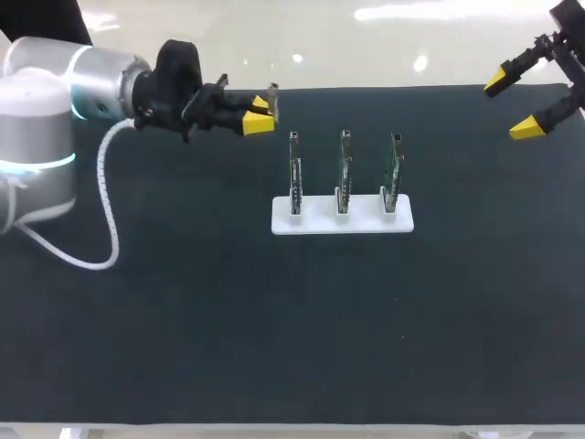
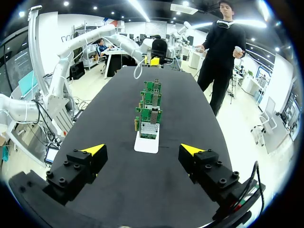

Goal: Pick up the optical module with the left hand, and insert it into the network port with the right hand.

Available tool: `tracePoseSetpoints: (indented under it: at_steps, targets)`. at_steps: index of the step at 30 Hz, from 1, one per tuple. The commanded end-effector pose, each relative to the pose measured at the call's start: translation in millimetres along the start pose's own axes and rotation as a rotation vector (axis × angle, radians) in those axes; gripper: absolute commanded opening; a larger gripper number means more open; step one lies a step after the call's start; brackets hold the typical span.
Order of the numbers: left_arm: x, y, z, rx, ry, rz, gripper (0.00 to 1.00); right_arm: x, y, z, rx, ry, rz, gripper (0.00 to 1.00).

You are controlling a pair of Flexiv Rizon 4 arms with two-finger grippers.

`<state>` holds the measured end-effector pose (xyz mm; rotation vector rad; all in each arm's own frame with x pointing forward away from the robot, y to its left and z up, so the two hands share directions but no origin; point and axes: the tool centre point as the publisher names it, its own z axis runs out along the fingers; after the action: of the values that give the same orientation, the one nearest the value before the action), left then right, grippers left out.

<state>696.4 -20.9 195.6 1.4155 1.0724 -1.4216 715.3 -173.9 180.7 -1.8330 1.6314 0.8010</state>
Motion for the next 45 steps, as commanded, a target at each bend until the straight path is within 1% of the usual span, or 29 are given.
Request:
tracePoseSetpoints:
  at_steps: [1, 3, 6, 10, 13, 14, 16, 20, 25, 27, 29, 30, 31, 34, 45]
  targets:
    - [-1.0, -5.9, 6.9, -0.541, 0.002, 0.0, 0.0, -0.4, -0.3, 0.3, 0.0, 0.0, 0.0, 1.0]
    - [-1.3, -4.0, 7.5, -0.562, 0.003, -0.003, 0.0, -0.4, -0.3, 0.3, 0.0, 0.0, 0.0, 1.0]
    - [-1.6, -2.1, 7.1, -0.552, 0.015, -0.023, 0.0, -0.4, -0.3, 0.3, 0.0, 0.0, 0.0, 1.0]
    - [-2.7, 2.9, 7.9, -0.58, -0.003, -0.014, 0.0, -0.4, -0.3, 0.3, 0.0, 0.0, 0.0, 1.0]
    - [-4.6, 4.0, 10.9, -0.552, 0.008, -0.038, 0.0, -0.4, -0.3, 0.3, 0.0, 0.0, 0.0, 1.0]
    - [-5.4, 3.9, 12.3, -0.529, 0.017, -0.052, 0.0, -0.4, -0.3, 0.3, 0.0, 0.0, 0.0, 1.0]
    - [-7.9, 4.1, 16.3, -0.514, 0.014, -0.051, 0.0, -0.4, -0.3, 0.3, 0.0, 0.0, 0.0, 1.0]
    - [-9.3, 3.4, 25.6, -0.449, 0.048, -0.036, 0.0, -0.4, -0.3, 0.3, 0.0, 0.0, 0.0, 1.0]
    - [-11.9, 7.9, 41.0, -0.424, 0.046, -0.007, 0.0, -0.4, -0.3, 0.3, 0.0, 0.0, 0.0, 1.0]
    - [-12.3, 9.2, 43.8, -0.417, 0.024, 0.002, 0.0, -0.4, -0.3, 0.3, 0.0, 0.0, 0.0, 1.0]
    - [-13.1, 11.2, 45.8, -0.413, 0.022, 0.003, 0.0, -0.4, -0.3, 0.3, 0.0, 0.0, 0.0, 1.0]
    - [-13.6, 12.6, 47.3, -0.396, 0.02, -0.008, 0.0, -0.4, -0.3, 0.3, 0.0, 0.0, 0.0, 1.0]
    - [-14.1, 15.2, 53.8, -0.388, 0.009, -0.004, 0.0, -0.4, -0.3, 0.3, 0.0, 0.0, 0.0, 1.0]
    - [-13.2, 15.4, 50.9, -0.372, 0.009, -0.009, 0.0, -0.4, -0.3, 0.3, 0.0, 0.0, 0.0, 1.0]
    - [-11.2, 18.6, 57.0, -0.332, 0.014, -0.01, 0.0, -0.4, -0.3, 0.3, 0.0, 0.0, 0.0, 1.0]
